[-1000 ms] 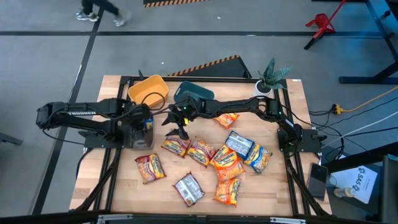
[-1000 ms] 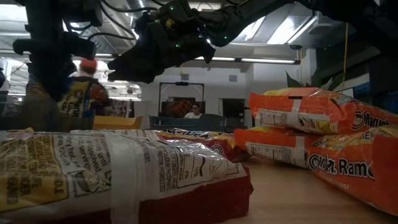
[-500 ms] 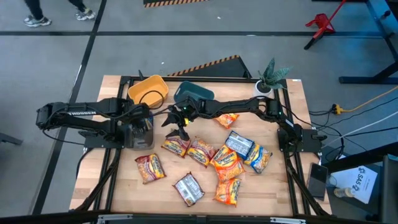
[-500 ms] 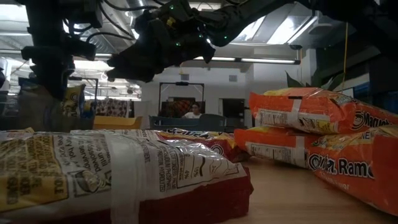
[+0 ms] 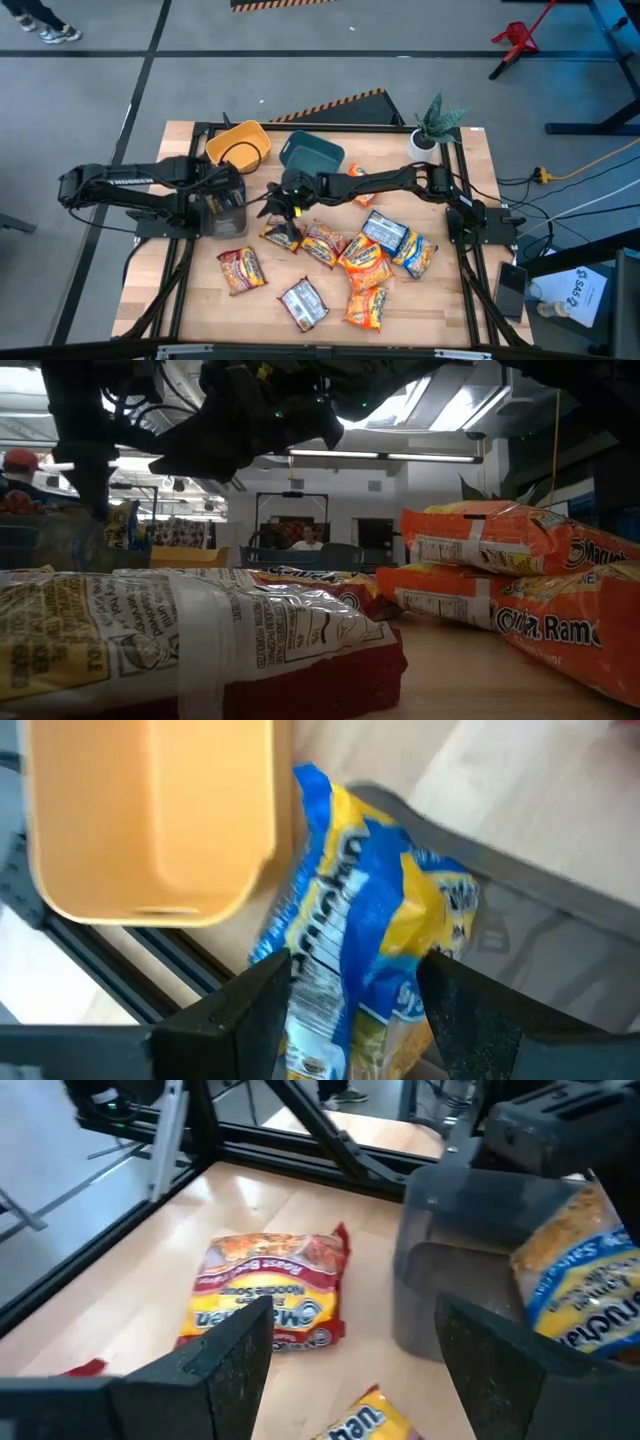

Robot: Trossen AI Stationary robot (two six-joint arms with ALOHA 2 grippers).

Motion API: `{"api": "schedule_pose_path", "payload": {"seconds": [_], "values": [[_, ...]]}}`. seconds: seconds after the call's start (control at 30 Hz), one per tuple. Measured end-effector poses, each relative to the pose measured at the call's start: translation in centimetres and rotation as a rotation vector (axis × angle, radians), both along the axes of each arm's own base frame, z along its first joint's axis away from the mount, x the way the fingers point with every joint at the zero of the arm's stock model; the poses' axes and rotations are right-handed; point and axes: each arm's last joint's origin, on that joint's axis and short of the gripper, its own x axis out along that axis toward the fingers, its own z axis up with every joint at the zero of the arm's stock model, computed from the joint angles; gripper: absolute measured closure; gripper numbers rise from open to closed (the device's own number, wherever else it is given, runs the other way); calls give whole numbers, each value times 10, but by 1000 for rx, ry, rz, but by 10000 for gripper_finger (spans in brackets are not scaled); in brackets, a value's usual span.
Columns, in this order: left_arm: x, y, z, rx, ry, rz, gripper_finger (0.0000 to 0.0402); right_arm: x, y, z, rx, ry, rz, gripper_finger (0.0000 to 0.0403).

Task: Sort Maruchan noodles
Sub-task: Put the blue noodle pack into the black bin

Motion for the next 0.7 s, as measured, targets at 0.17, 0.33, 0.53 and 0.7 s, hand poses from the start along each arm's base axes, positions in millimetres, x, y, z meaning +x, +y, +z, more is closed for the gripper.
{"api": "schedule_pose_path", "payload": {"seconds": [0.17, 0.33, 0.53, 0.7], "values": [[3, 2, 14, 53, -35, 11, 190, 0, -11, 0, 14, 9, -52, 143], [6, 4, 38, 132, -101, 32, 190, 0, -22, 3, 70, 34, -95, 143], [10, 5, 76, 131, -268, 82, 190, -1, -42, 28, 76, 121, -116, 143], [13, 1, 105, -4, -459, 76, 190, -17, -78, 69, -62, 287, -236, 143]]}}
